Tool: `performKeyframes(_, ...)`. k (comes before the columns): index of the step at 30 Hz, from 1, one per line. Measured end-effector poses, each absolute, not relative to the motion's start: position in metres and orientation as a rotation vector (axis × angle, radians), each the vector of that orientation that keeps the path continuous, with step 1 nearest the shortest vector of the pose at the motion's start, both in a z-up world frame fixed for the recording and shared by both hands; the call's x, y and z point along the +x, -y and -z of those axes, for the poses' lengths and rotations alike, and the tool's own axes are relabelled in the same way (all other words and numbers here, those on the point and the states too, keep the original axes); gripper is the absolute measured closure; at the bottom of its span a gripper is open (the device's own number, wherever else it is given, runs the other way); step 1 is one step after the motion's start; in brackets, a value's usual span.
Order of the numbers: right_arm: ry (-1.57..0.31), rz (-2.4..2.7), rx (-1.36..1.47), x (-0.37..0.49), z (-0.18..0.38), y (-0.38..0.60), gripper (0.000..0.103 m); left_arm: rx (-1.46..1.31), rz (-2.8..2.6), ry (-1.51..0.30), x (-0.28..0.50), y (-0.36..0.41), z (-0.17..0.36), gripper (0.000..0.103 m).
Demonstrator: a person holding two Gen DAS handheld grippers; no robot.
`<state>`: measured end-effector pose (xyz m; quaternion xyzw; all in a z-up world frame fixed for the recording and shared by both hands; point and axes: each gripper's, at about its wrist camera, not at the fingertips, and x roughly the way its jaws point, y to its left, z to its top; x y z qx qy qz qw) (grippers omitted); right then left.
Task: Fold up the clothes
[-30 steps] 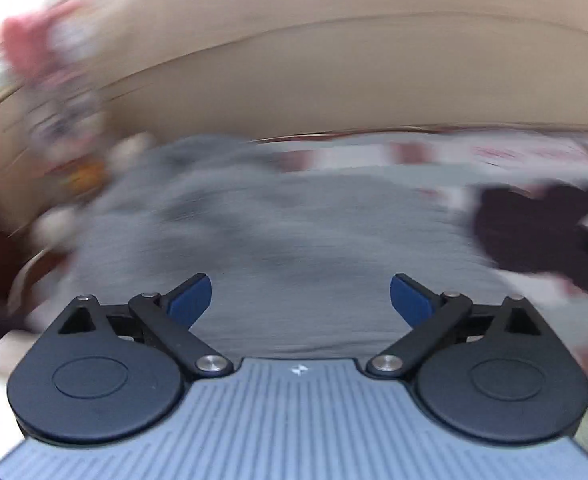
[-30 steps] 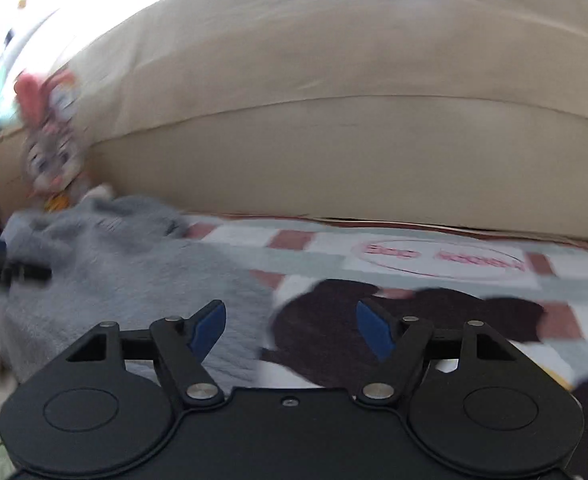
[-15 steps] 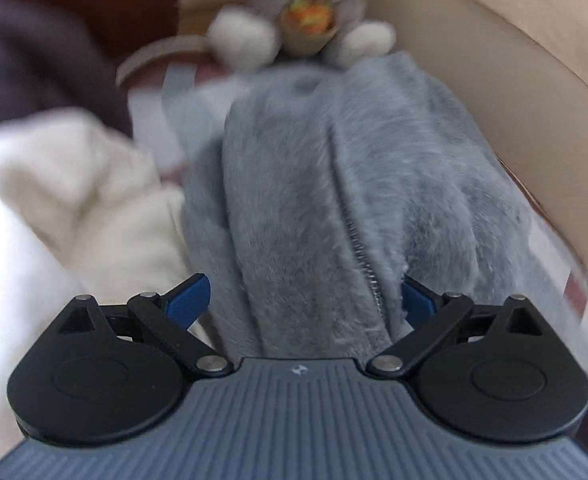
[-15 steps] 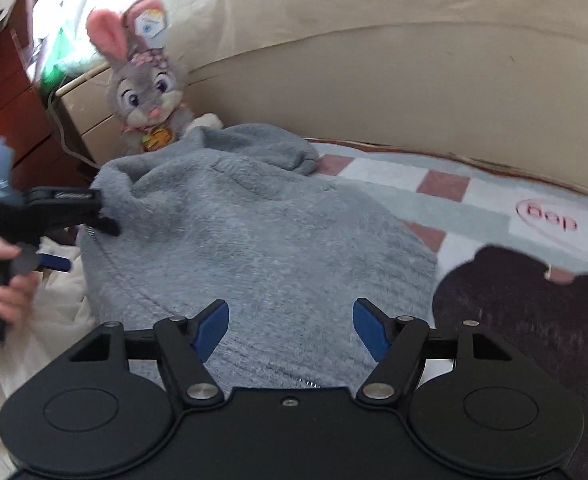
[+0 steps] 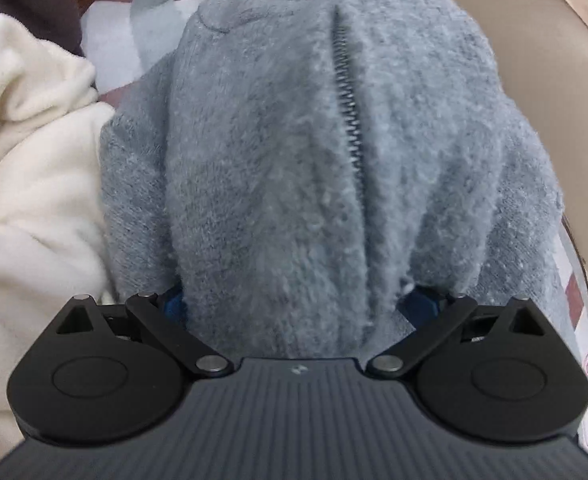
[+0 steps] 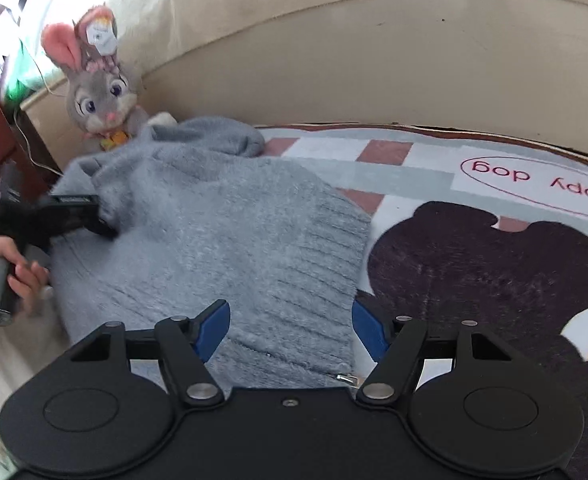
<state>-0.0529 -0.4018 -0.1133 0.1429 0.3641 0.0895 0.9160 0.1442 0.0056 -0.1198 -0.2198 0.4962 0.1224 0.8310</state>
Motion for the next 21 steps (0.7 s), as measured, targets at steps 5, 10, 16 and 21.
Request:
performKeyframes(5,-0.749,-0.159,0.26,-0.056,0.117,0.397,0.03,-0.151,-0.022,-0.916,0.12,0.049,0.071,0.079)
performKeyframes(10,-0.746,-0.205,0.336,-0.055,0.12,0.396,0.034,-0.089,0.127,-0.837,0.103,0.074,0.039,0.085)
performKeyframes(16,-0.752,-0.309,0.415,-0.055,0.12,0.397,0.047,0.076,0.37,-0.801,0.07,0.126,0.012,0.086)
performKeyframes(21,-0.74,-0.338,0.499,-0.054,0.119,0.404,0.078,0.052,0.643,-0.862,0.031,0.168,0.016,0.102)
